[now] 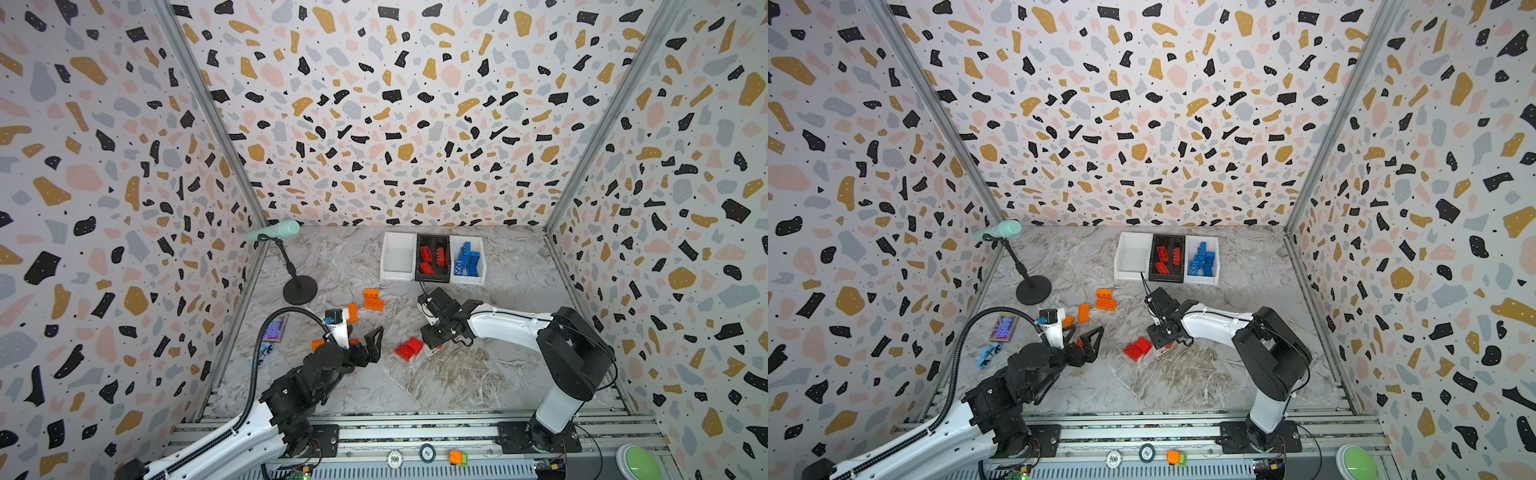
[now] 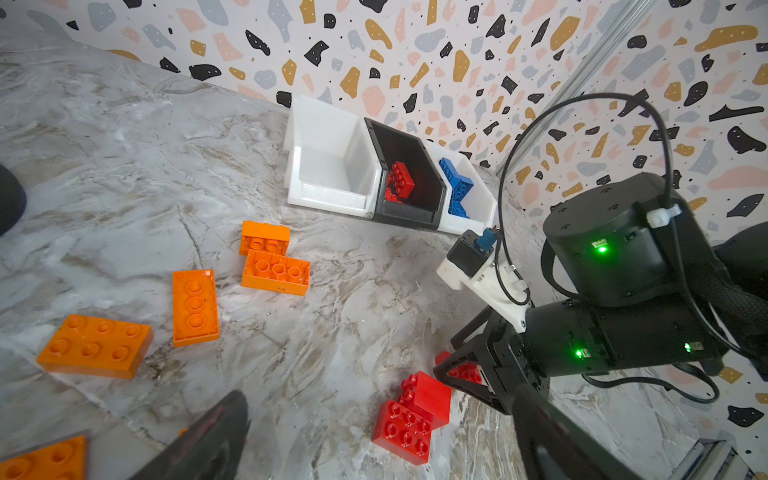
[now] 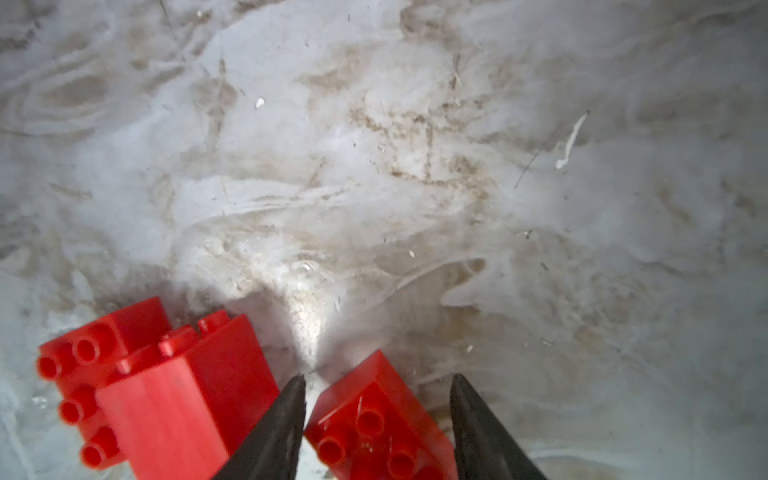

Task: Sort the legos into containers by color
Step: 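Grasp a red brick with the right gripper and lift it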

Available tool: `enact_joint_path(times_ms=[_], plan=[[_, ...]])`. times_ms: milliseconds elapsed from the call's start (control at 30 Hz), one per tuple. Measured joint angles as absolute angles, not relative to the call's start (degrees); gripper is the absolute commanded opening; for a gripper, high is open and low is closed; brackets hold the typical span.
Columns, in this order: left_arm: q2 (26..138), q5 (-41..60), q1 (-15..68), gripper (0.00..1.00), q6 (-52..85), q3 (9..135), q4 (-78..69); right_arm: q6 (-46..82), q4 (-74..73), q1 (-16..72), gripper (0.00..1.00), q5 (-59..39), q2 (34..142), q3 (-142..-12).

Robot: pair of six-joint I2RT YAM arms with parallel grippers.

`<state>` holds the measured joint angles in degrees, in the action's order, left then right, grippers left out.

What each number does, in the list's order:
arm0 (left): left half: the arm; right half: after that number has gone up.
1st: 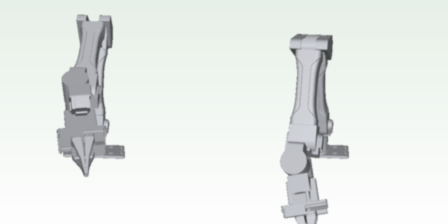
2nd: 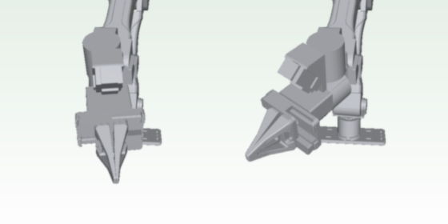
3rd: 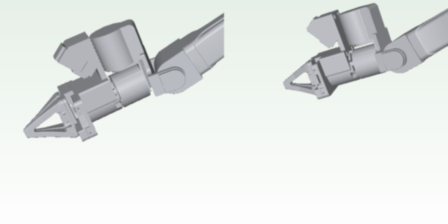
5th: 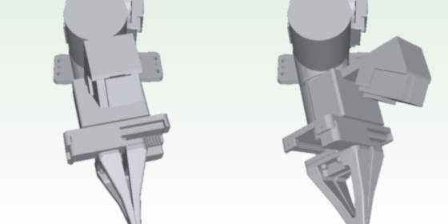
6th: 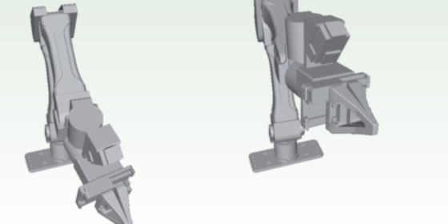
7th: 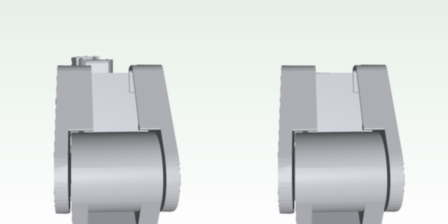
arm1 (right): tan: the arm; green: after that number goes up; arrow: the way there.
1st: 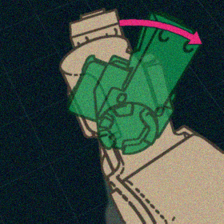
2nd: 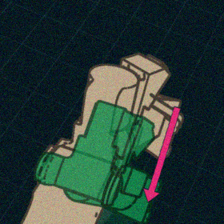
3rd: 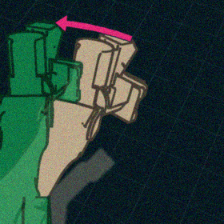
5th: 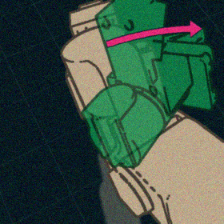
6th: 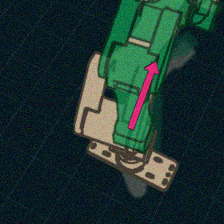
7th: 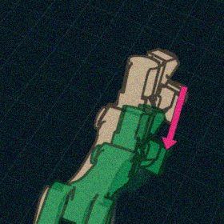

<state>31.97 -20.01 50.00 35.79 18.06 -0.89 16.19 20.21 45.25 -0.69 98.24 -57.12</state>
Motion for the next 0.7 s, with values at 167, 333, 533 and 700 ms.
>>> enact_joint_path(times_ms=[167,333,533,700], plan=[[31.22,-20.03,50.0,1.0,35.79,18.06,-1.34,15.44,21.02,45.23,0.57,-0.89,96.92,-54.59],[30.04,-20.03,50.0,1.0,35.83,18.06,-1.34,14.92,21.43,45.25,0.57,-1.74,96.01,-53.69],[28.77,-20.05,50.0,1.0,36.12,18.02,-1.32,14.63,22.35,45.47,0.57,-3.05,94.78,-52.71],[28.23,-20.08,50.0,1.0,36.36,17.72,-1.37,14.44,23.18,45.78,0.45,-3.4,93.54,-51.59]])
